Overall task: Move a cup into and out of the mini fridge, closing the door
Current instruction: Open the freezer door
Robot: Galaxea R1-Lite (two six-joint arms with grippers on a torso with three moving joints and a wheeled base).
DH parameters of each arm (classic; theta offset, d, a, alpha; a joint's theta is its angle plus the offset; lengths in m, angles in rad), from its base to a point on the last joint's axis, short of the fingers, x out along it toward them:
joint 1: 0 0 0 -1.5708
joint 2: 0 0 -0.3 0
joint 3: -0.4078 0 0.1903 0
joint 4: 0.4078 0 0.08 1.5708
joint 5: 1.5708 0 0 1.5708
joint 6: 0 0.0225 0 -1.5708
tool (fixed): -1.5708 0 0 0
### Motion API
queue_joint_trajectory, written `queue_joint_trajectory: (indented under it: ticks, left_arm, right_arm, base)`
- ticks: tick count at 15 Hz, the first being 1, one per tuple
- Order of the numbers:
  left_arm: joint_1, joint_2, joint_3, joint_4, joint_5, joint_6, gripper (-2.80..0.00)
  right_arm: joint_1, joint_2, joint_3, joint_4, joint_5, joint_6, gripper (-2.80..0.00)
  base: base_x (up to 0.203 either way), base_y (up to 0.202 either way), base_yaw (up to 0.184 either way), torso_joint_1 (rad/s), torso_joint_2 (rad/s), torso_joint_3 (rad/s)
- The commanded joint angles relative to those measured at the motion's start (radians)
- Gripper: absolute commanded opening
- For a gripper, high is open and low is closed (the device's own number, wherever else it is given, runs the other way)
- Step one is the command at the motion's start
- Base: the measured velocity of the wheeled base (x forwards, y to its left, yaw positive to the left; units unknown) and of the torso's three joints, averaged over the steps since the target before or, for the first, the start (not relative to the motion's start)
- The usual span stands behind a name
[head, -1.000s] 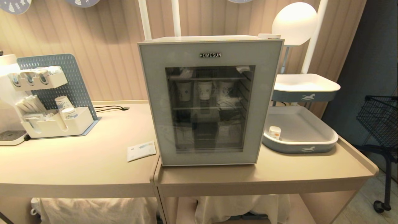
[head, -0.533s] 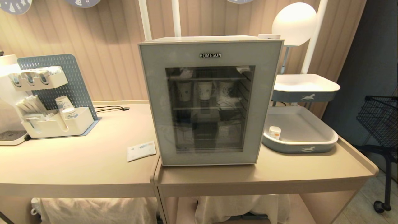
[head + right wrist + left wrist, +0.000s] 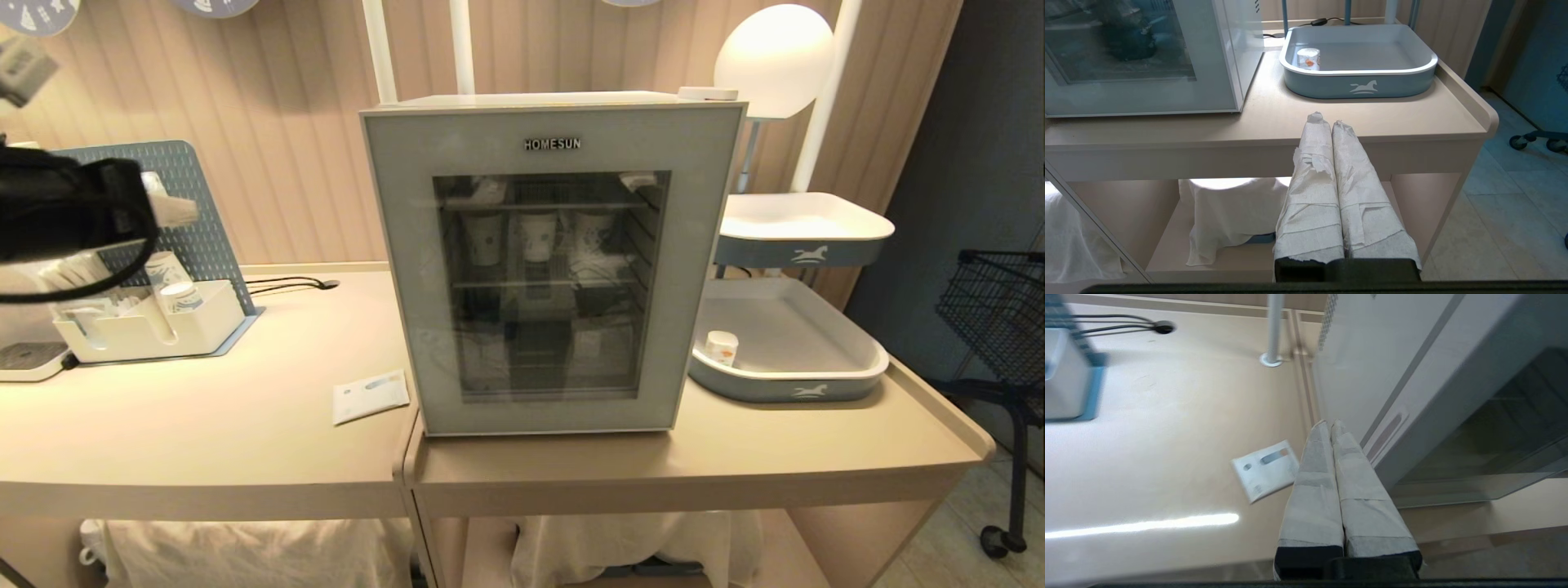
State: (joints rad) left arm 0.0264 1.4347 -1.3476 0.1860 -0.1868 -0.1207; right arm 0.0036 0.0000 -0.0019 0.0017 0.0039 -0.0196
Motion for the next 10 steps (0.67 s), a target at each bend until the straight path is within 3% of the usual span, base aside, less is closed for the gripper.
queue_joint_trajectory:
  ticks: [1,3,5,7,10]
  left_arm:
    - [0.011,0.341,-0.220,0.013,-0.120,-0.007,0.00]
    - [0.020,0.493,-0.398,0.048,-0.208,-0.025,0.00]
    - [0.026,0.574,-0.483,0.062,-0.382,-0.109,0.00]
    - [0.026,0.559,-0.447,0.051,-0.559,-0.137,0.00]
    - [0.022,0.498,-0.288,-0.101,-0.608,-0.144,0.00]
  right_arm:
    - [0.000,0.002,0.000,0.000,-0.001,0.000,-2.80]
    - [-0.001,0.002,0.000,0.000,-0.001,0.000,-2.80]
    - [0.000,0.002,0.000,0.001,-0.001,0.002,-2.80]
    - [0.000,0.002,0.000,0.001,-0.001,0.004,-2.80]
    - [0.001,0.002,0.000,0.001,-0.001,0.003,-2.80]
  base:
    - [0.000,0.000,0.000,0.000,0.00,0.000]
    - [0.000,0.000,0.000,0.000,0.00,0.000]
    - [0.000,0.000,0.000,0.000,0.00,0.000]
    - [0.000,0.000,0.000,0.000,0.00,0.000]
    - [0.000,0.000,0.000,0.000,0.00,0.000]
